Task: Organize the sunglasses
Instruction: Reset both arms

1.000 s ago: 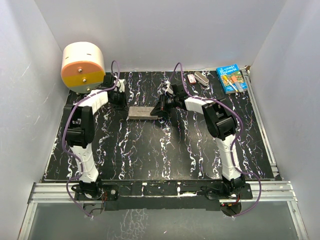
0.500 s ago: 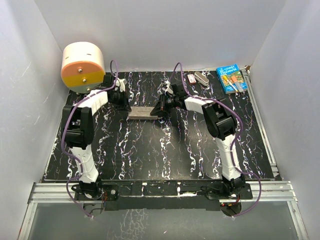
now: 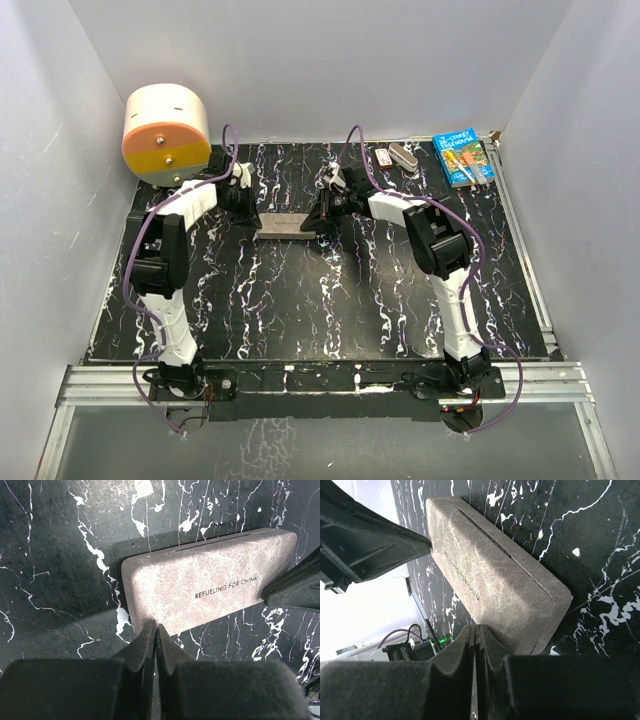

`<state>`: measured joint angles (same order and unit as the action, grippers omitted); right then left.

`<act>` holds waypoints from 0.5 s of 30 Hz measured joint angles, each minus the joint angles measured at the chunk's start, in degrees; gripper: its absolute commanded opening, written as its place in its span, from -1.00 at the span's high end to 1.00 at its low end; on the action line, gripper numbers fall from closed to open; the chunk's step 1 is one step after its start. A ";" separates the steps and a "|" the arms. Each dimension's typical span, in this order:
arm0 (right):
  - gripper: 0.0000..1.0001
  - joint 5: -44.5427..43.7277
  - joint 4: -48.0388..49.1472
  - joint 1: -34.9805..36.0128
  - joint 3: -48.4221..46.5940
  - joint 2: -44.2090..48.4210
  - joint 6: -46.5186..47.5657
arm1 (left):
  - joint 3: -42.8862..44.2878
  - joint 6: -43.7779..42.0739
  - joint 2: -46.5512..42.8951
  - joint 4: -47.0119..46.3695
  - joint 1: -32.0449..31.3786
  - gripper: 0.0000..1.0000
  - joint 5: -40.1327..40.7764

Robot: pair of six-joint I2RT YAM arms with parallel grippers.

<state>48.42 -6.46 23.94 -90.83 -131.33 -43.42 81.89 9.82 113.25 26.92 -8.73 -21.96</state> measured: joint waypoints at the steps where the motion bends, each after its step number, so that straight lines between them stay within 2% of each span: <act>1: 0.85 -0.02 -0.26 0.00 -0.15 -0.04 0.04 | -0.11 -0.02 0.02 -0.13 -0.15 1.00 0.33; 7: 0.82 -0.07 -1.79 0.00 -1.07 -0.31 0.46 | -0.79 -0.44 -0.26 -1.27 -0.87 1.00 1.99; 12: 0.44 0.44 -2.12 0.04 -1.44 -0.31 1.16 | -0.02 -2.08 -0.57 -0.42 -1.75 1.00 3.56; 15: 0.33 0.76 -1.99 0.22 -1.70 0.07 1.57 | 0.63 -3.89 -0.74 0.52 -2.51 1.00 4.42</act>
<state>49.19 -8.45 24.16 -92.53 -131.26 -41.85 82.52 5.93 112.51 27.44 -11.25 -17.54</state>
